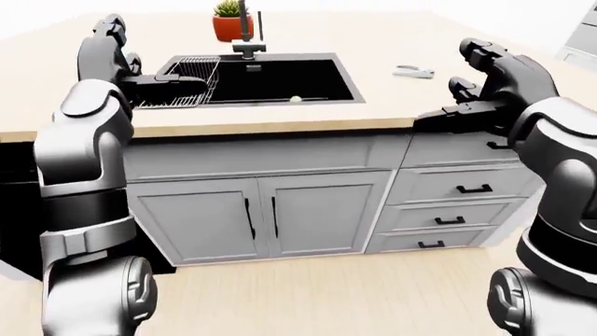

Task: Turn the sink spout to the right.

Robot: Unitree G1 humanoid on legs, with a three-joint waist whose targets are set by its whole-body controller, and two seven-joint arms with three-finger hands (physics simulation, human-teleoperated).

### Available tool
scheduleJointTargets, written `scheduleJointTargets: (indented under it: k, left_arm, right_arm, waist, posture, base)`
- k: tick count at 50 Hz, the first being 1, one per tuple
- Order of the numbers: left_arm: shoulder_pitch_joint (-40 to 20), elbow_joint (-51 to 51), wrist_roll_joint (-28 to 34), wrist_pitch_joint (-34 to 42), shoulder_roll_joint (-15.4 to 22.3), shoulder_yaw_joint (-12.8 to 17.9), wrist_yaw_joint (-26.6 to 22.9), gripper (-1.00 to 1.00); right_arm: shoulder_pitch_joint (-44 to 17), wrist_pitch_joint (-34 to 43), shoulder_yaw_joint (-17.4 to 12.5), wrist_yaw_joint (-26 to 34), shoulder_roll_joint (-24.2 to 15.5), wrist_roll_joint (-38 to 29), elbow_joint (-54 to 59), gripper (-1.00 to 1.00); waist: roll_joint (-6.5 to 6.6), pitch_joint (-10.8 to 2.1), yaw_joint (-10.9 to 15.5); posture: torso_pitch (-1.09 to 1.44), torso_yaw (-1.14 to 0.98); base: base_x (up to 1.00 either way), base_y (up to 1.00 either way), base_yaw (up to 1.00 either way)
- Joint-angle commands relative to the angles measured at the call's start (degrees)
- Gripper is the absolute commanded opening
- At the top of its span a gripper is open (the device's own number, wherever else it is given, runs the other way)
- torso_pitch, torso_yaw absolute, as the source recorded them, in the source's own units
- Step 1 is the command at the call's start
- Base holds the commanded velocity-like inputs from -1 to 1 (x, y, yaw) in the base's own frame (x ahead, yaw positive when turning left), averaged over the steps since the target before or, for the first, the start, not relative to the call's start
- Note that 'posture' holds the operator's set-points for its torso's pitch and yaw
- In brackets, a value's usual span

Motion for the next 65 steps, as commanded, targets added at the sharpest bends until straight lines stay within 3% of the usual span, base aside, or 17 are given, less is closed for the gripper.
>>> scheduleJointTargets:
  k: [1, 8, 10, 12, 13, 15, 21, 26, 35, 37, 39, 40, 42, 48, 52, 61, 65]
  left_arm:
    - [-2.1, -1.1, -0.3, -1.3, 1.1, 0.3, 0.0, 1.00]
    - [-1.8, -2.1, -0.7, -0.7, 1.4, 0.4, 0.1, 1.00]
    - [-1.8, -2.1, -0.8, -0.6, 1.5, 0.5, 0.2, 1.00]
    - [-1.9, -2.0, -0.9, -0.6, 1.7, 0.6, 0.1, 1.00]
    - [-2.0, -1.7, -1.0, -0.7, 1.9, 0.6, 0.1, 1.00]
    - [-2.0, -1.5, -1.1, -0.8, 2.1, 0.7, 0.1, 1.00]
    - [-2.2, -1.3, -1.1, -0.8, 2.4, 0.6, 0.1, 1.00]
    - [-2.7, -0.9, -1.2, -0.7, 2.5, 0.6, 0.2, 1.00]
    - [-2.7, -1.1, -1.5, -0.5, 3.0, 0.9, 0.2, 1.00]
    - [-2.8, -0.8, -1.6, -0.5, 3.0, 0.9, 0.3, 1.00]
    - [-2.6, -0.8, -1.6, -0.8, 2.8, 0.7, 0.3, 1.00]
    - [-2.6, -0.8, -1.6, -0.7, 2.8, 0.7, 0.3, 1.00]
    - [-2.7, -1.3, -1.7, -0.3, 3.0, 0.8, 0.4, 1.00]
    - [-2.8, -1.6, -1.9, 0.1, 3.1, 0.9, 0.5, 1.00]
    - [-2.7, -1.7, -2.0, 0.2, 3.3, 1.0, 0.5, 1.00]
    - [-3.3, -1.1, -2.2, 0.1, 3.7, 1.0, 0.6, 1.00]
    - [-3.8, -1.2, -2.2, 0.5, 3.8, 0.9, 0.6, 1.00]
  right_arm:
    - [-1.8, -1.1, -0.1, 0.0, -0.5, -0.2, -1.0, 1.00]
    - [-1.6, -1.2, -0.2, 0.1, -0.3, -0.4, -1.1, 1.00]
    - [-1.8, -1.2, 0.0, 0.1, -0.4, -0.5, -0.9, 1.00]
    - [-1.8, -1.4, 0.1, 0.2, -0.3, -0.6, -0.7, 1.00]
    - [-1.9, -1.4, 0.1, 0.2, -0.3, -0.6, -0.6, 1.00]
    - [-2.2, -1.0, 0.1, 0.2, -0.4, -0.7, -0.8, 1.00]
    - [-2.7, -0.6, 0.4, 0.3, -0.5, -1.1, -0.6, 1.00]
    - [-2.9, -0.5, 0.4, 0.6, -0.5, -1.4, -0.6, 1.00]
    - [-2.8, -0.6, 0.5, 0.9, -0.3, -1.9, -0.5, 1.00]
    - [-2.9, -0.8, 0.6, 0.9, -0.2, -2.0, -0.4, 1.00]
    - [-3.1, -0.4, 0.6, 1.0, -0.3, -2.0, -0.5, 1.00]
    - [-3.0, -0.4, 0.6, 1.1, -0.3, -2.1, -0.6, 1.00]
    - [-2.7, -0.5, 0.4, 1.1, -0.2, -2.1, -0.8, 1.00]
    - [-2.9, -0.7, 0.6, 1.2, -0.1, -2.3, -0.4, 1.00]
    - [-3.0, -0.8, 0.5, 1.2, -0.1, -2.3, -0.2, 1.00]
    - [-3.3, -0.1, 0.4, 1.5, -0.5, -2.3, -0.6, 1.00]
    - [-3.3, -0.1, 0.4, 1.4, -0.4, -2.4, -0.7, 1.00]
  waist:
    - [-1.13, -1.55, 0.5]
    - [2.18, -0.85, 0.0]
    - [4.09, -0.82, -0.3]
    - [7.76, -1.80, -0.7]
    - [5.61, -1.58, -0.2]
    - [6.42, -1.45, -0.3]
    - [3.45, -1.24, 0.1]
    - [-1.56, -2.35, 1.1]
    - [2.46, -0.74, 0.0]
    - [4.46, -0.85, -0.3]
    - [8.23, -2.02, -0.7]
    - [5.47, -1.28, -0.2]
    - [6.51, -1.45, -0.3]
    - [3.33, -1.16, 0.1]
    - [-1.85, -1.86, 0.7]
    - [2.03, -0.83, 0.1]
    - [6.67, -1.47, -0.6]
  posture:
    - [0.00, 0.00]
    - [0.00, 0.00]
    - [0.00, 0.00]
    - [0.00, 0.00]
    - [0.00, 0.00]
    - [0.00, 0.00]
    - [0.00, 0.00]
    - [0.00, 0.00]
    - [0.00, 0.00]
    - [0.00, 0.00]
    - [0.00, 0.00]
    - [0.00, 0.00]
    - [0.00, 0.00]
    - [0.00, 0.00]
    - [0.00, 0.00]
    - [0.00, 0.00]
    - [0.00, 0.00]
  base:
    - [0.14, 0.00, 0.00]
    - [0.14, 0.00, 0.00]
    - [0.14, 0.00, 0.00]
    - [0.14, 0.00, 0.00]
    - [0.14, 0.00, 0.00]
    - [0.14, 0.00, 0.00]
    - [0.14, 0.00, 0.00]
    - [0.14, 0.00, 0.00]
    - [0.14, 0.00, 0.00]
    - [0.14, 0.00, 0.00]
    - [0.14, 0.00, 0.00]
    - [0.13, 0.00, 0.00]
    - [0.14, 0.00, 0.00]
    - [0.14, 0.00, 0.00]
    - [0.14, 0.00, 0.00]
    - [0.14, 0.00, 0.00]
    - [0.14, 0.00, 0.00]
